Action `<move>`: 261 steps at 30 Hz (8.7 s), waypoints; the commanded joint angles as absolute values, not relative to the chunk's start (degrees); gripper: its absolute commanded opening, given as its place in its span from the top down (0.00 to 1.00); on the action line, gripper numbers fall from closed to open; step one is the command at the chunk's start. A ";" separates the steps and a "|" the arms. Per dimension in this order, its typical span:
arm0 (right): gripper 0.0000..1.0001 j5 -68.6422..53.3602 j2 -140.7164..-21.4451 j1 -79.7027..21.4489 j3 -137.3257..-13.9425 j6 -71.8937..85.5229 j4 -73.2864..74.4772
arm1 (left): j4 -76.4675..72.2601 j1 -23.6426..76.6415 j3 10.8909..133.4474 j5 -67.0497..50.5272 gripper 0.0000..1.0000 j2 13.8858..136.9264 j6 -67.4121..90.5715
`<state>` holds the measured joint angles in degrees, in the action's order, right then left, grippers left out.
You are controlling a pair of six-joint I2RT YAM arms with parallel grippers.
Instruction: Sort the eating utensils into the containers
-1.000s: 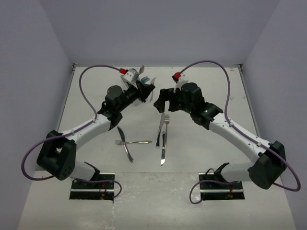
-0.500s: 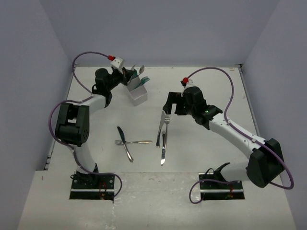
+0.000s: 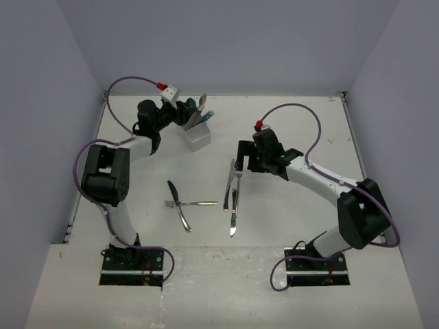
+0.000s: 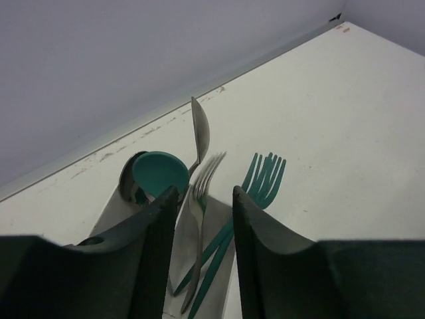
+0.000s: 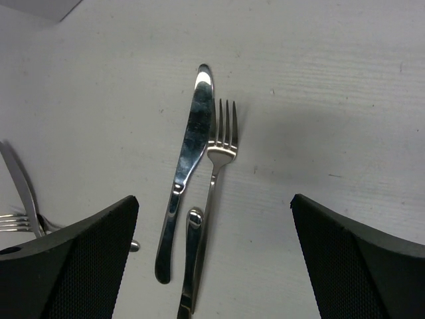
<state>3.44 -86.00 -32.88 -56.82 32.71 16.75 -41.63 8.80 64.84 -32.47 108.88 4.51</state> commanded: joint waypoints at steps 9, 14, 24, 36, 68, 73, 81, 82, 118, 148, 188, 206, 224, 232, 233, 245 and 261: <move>0.07 11.42 -88.58 -37.43 -57.03 37.53 23.37 | -37.98 9.23 62.23 -31.64 0.01 98.81 3.78; 0.30 16.78 -95.00 -42.10 -62.66 41.30 26.80 | -27.36 9.93 63.10 -27.78 0.00 91.78 8.87; 0.59 18.37 -102.74 -42.80 -65.57 44.21 27.34 | -13.28 12.74 54.59 -15.65 0.00 75.07 10.99; 0.94 21.97 -102.66 -42.89 -60.21 46.85 27.25 | -10.99 13.01 51.42 -17.74 0.00 70.49 10.29; 1.00 1.40 -75.32 -41.84 -54.49 26.72 3.08 | -29.27 30.67 48.42 -21.71 0.03 88.06 44.02; 1.00 2.72 -74.44 -41.75 -53.97 27.69 1.23 | -33.39 31.20 48.78 -23.20 0.21 90.96 47.02; 1.00 6.15 -76.46 -40.96 -56.16 28.04 1.05 | -36.20 31.90 50.18 -26.36 0.66 93.16 48.16; 1.00 6.41 -76.81 -40.96 -56.77 27.95 1.05 | -36.65 31.82 50.36 -27.67 0.76 93.51 48.43; 0.01 9.58 -77.87 -34.19 -56.60 31.73 8.79 | -23.55 12.84 82.09 -28.82 1.00 107.04 -9.41; 0.01 11.35 -79.89 -43.50 -56.15 22.41 16.17 | -14.60 13.62 64.18 -19.87 0.00 84.56 14.31; 0.71 18.98 -98.88 -54.93 -55.38 39.64 29.71 | 2.20 19.78 49.22 -5.89 0.00 68.03 22.15; 1.00 3.25 -94.49 -54.84 -56.25 -2.78 15.73 | 2.99 19.78 49.04 -8.51 0.00 67.94 18.99; 1.00 -8.88 -71.03 -54.84 -51.68 -25.05 22.50 | -10.27 20.04 52.12 -63.34 0.00 84.72 27.14; 1.00 -11.34 -67.24 -54.84 -54.75 -29.27 29.17 | -18.72 25.84 46.76 -71.37 0.00 86.57 32.69; 1.00 -11.16 -66.98 -54.84 -55.02 -29.35 30.40 | -16.55 25.84 46.84 -71.28 0.00 86.57 32.17; 1.00 -12.48 -66.09 -54.93 -57.30 -31.46 33.57 | -9.67 28.73 46.14 -71.01 0.00 91.40 32.43; 1.00 -14.05 -71.81 -54.93 -63.45 -39.10 39.72 | -8.88 32.96 46.32 -73.30 0.25 93.42 32.87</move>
